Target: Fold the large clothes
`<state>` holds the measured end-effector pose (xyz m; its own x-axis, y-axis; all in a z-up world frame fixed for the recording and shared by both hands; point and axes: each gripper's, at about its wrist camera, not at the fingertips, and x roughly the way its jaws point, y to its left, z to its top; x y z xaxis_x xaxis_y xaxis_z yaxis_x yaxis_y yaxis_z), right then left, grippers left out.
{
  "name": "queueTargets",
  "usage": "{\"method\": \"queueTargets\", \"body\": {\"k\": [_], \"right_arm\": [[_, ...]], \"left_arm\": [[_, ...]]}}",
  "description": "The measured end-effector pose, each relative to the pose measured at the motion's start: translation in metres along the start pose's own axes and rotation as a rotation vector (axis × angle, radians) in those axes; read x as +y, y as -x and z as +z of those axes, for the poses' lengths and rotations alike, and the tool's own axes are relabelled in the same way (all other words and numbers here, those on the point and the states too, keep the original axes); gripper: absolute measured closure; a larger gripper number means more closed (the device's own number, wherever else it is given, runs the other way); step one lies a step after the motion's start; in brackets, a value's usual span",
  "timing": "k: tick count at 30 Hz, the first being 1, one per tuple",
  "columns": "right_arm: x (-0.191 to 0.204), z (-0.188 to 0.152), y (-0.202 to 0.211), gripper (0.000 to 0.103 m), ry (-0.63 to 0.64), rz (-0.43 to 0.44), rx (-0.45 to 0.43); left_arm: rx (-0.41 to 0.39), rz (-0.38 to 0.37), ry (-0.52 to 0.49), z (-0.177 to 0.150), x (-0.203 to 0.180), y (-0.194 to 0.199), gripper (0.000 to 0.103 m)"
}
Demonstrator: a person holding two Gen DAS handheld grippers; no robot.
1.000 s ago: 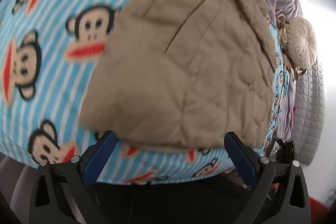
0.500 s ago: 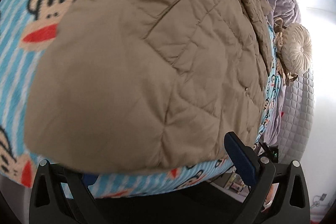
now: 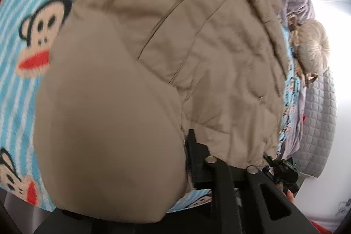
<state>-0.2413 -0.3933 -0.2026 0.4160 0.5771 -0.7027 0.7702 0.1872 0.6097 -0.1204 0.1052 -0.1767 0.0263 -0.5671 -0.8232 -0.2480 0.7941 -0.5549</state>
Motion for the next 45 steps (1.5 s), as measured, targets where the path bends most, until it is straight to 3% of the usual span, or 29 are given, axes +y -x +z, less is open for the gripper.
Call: {"method": "queueTargets", "body": {"k": [4,10,16,22,32,37,45], "right_arm": [[0.025,-0.003,0.007,0.096,0.095,-0.013,-0.012],[0.076,0.000,0.031,0.097,0.206,0.069,-0.045],[0.147,0.013,0.060,0.097,0.328,0.149,-0.107],[0.233,0.031,0.069,0.097,0.487,0.170,-0.136],[0.338,0.072,0.044,0.097,0.637,0.123,-0.135],[0.373,0.105,0.012,0.097,0.639,0.074,-0.119],[0.406,0.162,-0.047,0.097,0.600,-0.039,-0.119]], "left_arm": [[-0.066,-0.060,-0.047,0.008,-0.018,0.030,0.091],[-0.192,-0.138,-0.127,0.036,-0.060,0.079,0.091],[-0.291,-0.168,-0.208,0.077,-0.100,0.111,0.091],[-0.355,-0.177,-0.260,0.127,-0.142,0.136,0.091],[-0.311,-0.050,-0.287,0.210,-0.182,0.127,0.091],[-0.272,0.023,-0.296,0.267,-0.200,0.101,0.091],[-0.229,0.101,-0.306,0.332,-0.207,0.049,0.091]]}}
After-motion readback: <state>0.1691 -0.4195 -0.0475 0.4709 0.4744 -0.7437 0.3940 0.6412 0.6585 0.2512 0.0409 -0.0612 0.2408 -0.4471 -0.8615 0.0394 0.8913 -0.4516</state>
